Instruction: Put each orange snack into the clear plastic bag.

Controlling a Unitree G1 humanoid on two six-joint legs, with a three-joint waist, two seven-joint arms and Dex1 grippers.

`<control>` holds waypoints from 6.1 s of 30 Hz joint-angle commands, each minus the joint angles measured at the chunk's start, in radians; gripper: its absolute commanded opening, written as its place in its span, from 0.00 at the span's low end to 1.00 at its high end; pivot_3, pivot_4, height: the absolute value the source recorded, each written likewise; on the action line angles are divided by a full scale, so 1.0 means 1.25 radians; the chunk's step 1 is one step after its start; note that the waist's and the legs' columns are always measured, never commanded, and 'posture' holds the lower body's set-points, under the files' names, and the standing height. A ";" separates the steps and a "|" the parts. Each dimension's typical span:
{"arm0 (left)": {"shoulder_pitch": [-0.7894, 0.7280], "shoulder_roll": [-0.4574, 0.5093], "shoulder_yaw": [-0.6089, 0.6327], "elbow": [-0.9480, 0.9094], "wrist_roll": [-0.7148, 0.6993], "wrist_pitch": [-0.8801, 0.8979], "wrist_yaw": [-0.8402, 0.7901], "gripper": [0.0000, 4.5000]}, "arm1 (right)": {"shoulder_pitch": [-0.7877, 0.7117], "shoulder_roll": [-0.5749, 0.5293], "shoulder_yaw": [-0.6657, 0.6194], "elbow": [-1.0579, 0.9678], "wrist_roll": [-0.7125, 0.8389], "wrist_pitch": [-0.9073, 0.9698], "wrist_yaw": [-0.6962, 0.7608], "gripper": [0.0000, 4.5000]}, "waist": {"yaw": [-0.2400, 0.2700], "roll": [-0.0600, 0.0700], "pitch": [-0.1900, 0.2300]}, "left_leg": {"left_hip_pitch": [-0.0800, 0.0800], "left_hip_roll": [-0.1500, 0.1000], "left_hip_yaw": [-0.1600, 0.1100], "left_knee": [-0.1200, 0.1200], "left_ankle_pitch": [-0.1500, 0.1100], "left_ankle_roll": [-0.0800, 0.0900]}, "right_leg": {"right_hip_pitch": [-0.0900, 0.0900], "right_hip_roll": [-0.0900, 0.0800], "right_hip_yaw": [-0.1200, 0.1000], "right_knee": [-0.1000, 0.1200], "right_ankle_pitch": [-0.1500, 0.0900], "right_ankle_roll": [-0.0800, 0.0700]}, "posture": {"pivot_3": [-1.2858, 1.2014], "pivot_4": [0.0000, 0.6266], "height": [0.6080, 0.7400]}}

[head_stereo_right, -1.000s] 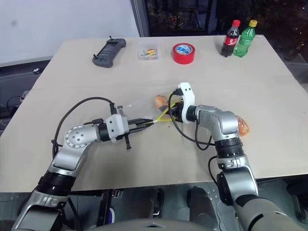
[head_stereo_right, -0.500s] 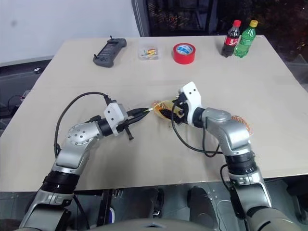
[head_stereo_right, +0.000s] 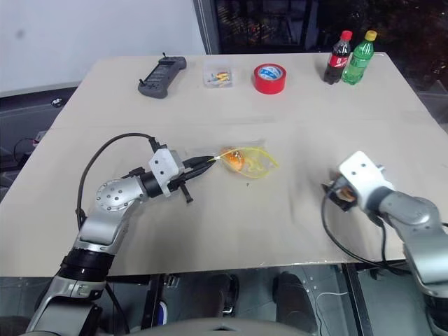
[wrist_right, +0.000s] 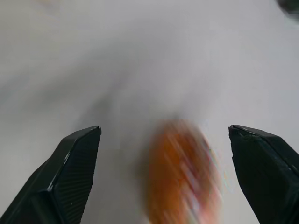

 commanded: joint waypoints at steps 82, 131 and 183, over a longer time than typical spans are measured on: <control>0.007 0.002 0.161 -0.197 -0.292 0.315 0.045 0.00 | -0.342 0.272 0.459 0.247 -0.112 -0.316 0.084 0.57 | -0.004 0.000 0.001 | 0.001 0.002 -0.001 0.001 0.000 0.000 | 0.001 0.002 0.001 -0.001 0.000 0.000 | 0.52 0.24 1.00; -0.186 -0.074 -0.055 0.043 -0.038 0.082 0.029 0.00 | -0.451 -0.046 0.252 0.296 -0.210 -0.359 0.218 0.01 | -0.004 0.001 0.002 | -0.005 0.001 0.000 0.000 -0.003 -0.003 | -0.004 0.001 0.005 -0.007 0.000 0.000 | 0.52 0.24 1.00; -0.048 -0.002 -0.101 -0.141 0.283 -0.084 0.148 0.00 | -0.513 0.244 0.501 0.164 -0.301 -0.401 0.157 0.36 | -0.004 0.001 0.002 | -0.003 -0.001 0.000 0.013 -0.005 0.001 | 0.000 0.002 0.004 0.002 0.002 0.004 | 0.52 0.24 1.00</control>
